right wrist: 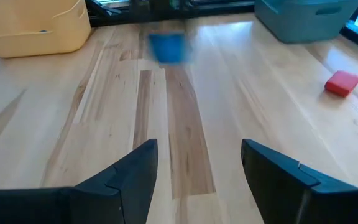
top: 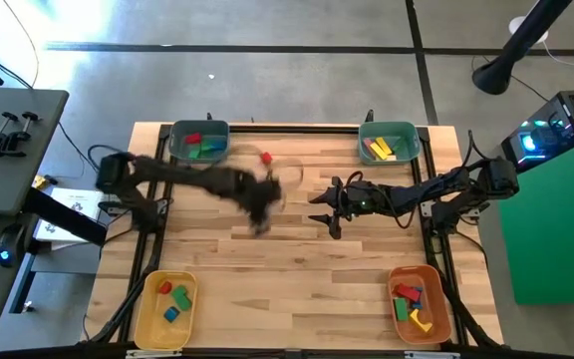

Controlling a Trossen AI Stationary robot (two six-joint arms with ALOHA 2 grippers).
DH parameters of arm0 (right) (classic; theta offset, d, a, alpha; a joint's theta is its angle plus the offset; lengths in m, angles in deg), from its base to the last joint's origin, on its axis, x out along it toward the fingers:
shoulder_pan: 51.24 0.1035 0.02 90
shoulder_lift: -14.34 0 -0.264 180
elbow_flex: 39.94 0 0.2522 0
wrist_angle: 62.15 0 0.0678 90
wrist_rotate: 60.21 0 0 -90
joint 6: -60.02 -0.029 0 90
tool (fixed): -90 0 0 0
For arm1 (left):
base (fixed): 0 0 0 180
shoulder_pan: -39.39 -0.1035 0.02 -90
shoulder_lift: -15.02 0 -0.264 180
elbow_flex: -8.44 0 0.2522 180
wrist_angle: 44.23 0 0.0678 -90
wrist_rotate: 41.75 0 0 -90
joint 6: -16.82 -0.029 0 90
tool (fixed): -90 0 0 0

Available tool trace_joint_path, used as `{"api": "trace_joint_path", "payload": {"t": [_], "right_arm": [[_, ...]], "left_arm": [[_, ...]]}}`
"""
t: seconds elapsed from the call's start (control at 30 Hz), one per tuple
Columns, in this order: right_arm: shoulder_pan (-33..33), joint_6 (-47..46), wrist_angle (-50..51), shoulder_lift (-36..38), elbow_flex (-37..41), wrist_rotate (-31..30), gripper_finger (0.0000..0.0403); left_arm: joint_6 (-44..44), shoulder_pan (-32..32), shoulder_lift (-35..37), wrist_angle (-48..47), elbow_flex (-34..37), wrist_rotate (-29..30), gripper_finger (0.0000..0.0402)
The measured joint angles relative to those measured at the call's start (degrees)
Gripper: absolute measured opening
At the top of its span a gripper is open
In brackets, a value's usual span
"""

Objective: Sort blocks by size
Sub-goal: Put the blue half-circle block into the yellow bin

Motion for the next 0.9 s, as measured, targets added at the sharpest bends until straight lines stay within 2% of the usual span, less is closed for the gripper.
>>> {"api": "trace_joint_path", "payload": {"t": [0.07, 0.13, 0.2, 0.3, 0.43, 0.53, 0.6, 0.77, 0.83, 0.9], "right_arm": [[0.0, 1.1, -0.6, 0.0, 0.0, 0.0, 0.0227], [0.0, 1.8, -1.6, 0.0, 0.0, 0.0, 0.0227], [0.0, 2.4, -2.3, 0.0, 0.0, 0.0, 0.0227], [0.0, 2.7, -2.9, 0.0, 0.0, 0.0, 0.0227], [0.0, 2.7, -3.0, 0.0, 0.0, 0.0, 0.0227], [0.0, 3.2, -3.1, 0.0, 0.0, 0.0, 0.0227], [0.0, 4.4, -3.3, 0.0, 0.0, 0.0, 0.0227], [0.0, 6.2, -3.8, 0.0, 0.0, 0.0, 0.0227], [0.0, 6.7, -3.9, 0.0, 0.0, 0.0, 0.0227], [0.0, 6.8, -3.9, 0.0, 0.0, 0.0, 0.0227]], "left_arm": [[0.2, 7.2, 2.8, -6.9, 0.1, -1.2, 0.0096], [6.3, 14.5, 4.9, -13.0, 0.0, -4.4, 0.0096], [17.7, 21.6, 5.7, -17.6, 0.0, -8.9, 0.0096], [38.2, 32.6, 6.3, -19.8, 0.0, -12.5, 0.0096], [64.6, 46.0, 6.2, -18.8, 0.0, -12.9, 0.0096], [80.9, 53.4, 6.1, -17.9, 0.1, -10.2, 0.0096], [88.2, 56.8, 6.2, -16.7, 1.1, -8.0, 0.0096], [99.3, 60.6, 6.1, -15.1, 6.2, -9.0, 0.0096], [102.0, 61.1, 6.1, -14.9, 8.3, -10.5, 0.0097], [102.6, 60.7, 6.1, -14.8, 9.8, -14.7, 0.0119]]}}
